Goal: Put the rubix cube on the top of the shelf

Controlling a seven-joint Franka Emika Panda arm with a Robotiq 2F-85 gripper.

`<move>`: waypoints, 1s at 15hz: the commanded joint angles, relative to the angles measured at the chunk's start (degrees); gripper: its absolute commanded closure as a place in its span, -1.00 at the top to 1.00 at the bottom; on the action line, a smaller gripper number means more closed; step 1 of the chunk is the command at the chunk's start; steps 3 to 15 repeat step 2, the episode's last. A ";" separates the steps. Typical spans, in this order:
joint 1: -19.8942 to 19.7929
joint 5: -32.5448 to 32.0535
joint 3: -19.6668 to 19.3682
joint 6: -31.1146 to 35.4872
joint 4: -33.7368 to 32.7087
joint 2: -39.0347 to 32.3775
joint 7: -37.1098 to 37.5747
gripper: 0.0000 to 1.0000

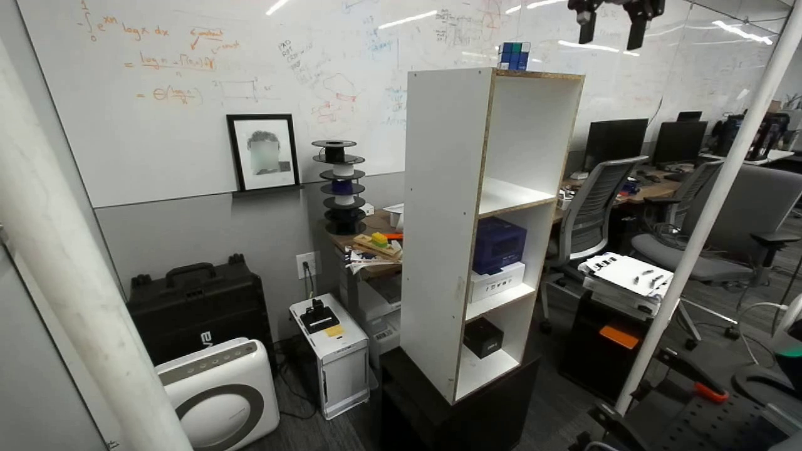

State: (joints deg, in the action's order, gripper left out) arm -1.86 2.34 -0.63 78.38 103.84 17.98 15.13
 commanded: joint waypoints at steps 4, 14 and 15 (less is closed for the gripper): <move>-0.93 0.26 -0.07 -1.27 4.39 1.42 -0.20 1.00; -0.93 0.26 -0.07 -1.27 4.39 1.42 -0.20 1.00; -0.93 0.26 -0.07 -1.27 4.39 1.42 -0.20 1.00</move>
